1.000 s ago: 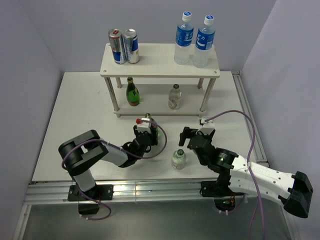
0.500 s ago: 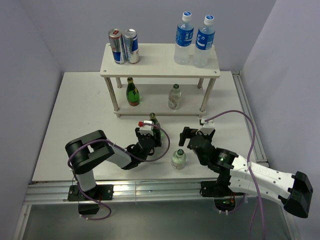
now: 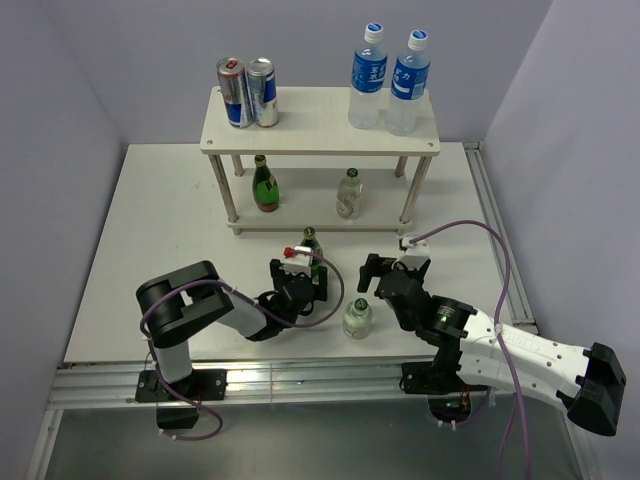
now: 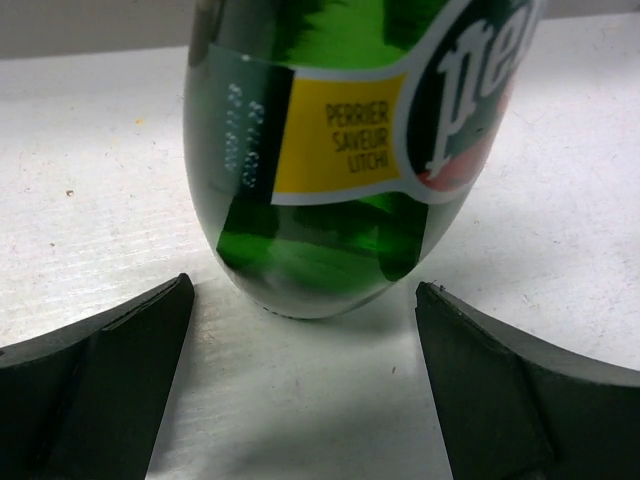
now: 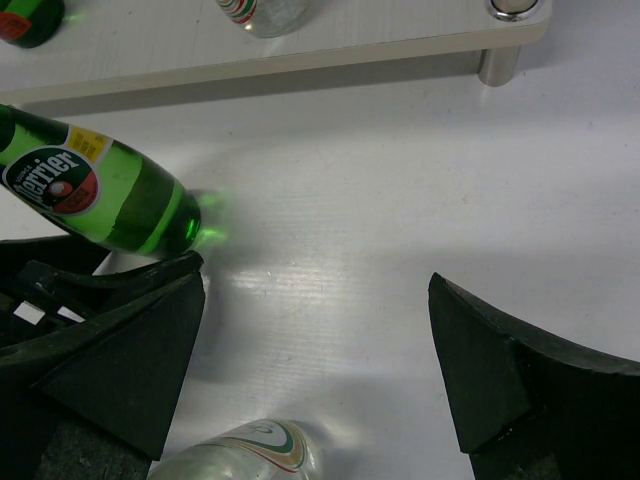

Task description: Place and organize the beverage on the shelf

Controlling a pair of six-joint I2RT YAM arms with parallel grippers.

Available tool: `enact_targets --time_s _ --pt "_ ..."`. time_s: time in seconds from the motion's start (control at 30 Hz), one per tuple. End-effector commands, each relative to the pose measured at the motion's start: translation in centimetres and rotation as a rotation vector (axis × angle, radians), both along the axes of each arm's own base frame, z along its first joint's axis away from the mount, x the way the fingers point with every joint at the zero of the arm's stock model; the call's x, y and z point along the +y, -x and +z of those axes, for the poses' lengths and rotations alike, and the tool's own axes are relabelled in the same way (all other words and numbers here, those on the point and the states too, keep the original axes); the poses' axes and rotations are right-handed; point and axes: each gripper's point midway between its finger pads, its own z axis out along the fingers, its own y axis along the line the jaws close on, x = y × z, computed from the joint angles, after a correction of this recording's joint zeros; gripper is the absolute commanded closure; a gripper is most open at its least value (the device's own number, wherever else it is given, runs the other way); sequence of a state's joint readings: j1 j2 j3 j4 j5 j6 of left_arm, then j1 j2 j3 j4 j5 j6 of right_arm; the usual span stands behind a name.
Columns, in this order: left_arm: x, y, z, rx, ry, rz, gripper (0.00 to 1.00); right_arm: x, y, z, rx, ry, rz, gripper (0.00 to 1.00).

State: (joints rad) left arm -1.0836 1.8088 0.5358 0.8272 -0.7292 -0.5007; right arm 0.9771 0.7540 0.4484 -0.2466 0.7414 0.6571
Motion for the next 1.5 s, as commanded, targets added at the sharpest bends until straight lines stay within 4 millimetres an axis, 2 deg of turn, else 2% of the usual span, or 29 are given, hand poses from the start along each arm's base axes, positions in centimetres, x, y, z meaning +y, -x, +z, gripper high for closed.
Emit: enact_targets --time_s 0.0,0.3,0.67,0.73,0.8,0.83,0.9,0.93,0.97,1.1,1.2,1.47 --pt "-0.7 -0.4 1.3 -0.024 -0.014 -0.005 0.01 -0.1 -0.3 0.5 -0.028 -0.024 -0.023 0.00" --pt "-1.1 -1.7 4.5 -0.104 -0.014 0.028 0.01 0.0 -0.3 0.4 -0.027 -0.022 -0.019 0.00" --pt "-1.5 -3.9 5.5 -0.154 -0.045 0.048 0.02 0.0 -0.3 0.4 -0.025 -0.019 -0.017 0.00" --pt "-1.7 -4.3 5.6 -0.155 -0.041 0.052 0.09 0.0 -0.3 0.4 -0.026 -0.021 -0.019 0.00" --pt "-1.6 -4.5 5.4 -0.152 -0.039 0.056 0.36 0.0 -0.3 0.4 -0.026 -0.019 -0.019 0.00" --pt "-1.5 -4.6 5.3 -0.151 -0.036 0.061 0.62 0.0 -0.3 0.3 -0.025 -0.018 -0.019 0.00" --pt "-1.4 -4.8 5.2 -0.147 -0.037 0.072 0.79 0.0 -0.3 0.3 -0.024 -0.019 -0.018 0.00" --pt "-1.2 -4.8 5.2 -0.148 -0.033 0.080 0.94 0.0 -0.3 0.4 -0.026 -0.019 -0.019 0.00" --pt "-1.0 -4.8 5.2 -0.148 -0.034 0.083 1.00 0.0 -0.3 0.4 -0.026 -0.019 -0.019 0.00" --pt "-0.7 -4.9 6.1 -0.164 -0.040 0.086 1.00 -0.1 -0.3 0.4 -0.026 -0.019 -0.020 0.00" --pt "-0.8 -5.3 8.5 -0.196 -0.028 0.084 1.00 -0.1 -0.3 0.4 -0.029 -0.022 -0.023 0.00" --pt "0.9 -9.0 14.7 -0.277 -0.013 0.128 1.00 -0.2 -0.3 0.5 -0.032 -0.027 -0.025 0.00"
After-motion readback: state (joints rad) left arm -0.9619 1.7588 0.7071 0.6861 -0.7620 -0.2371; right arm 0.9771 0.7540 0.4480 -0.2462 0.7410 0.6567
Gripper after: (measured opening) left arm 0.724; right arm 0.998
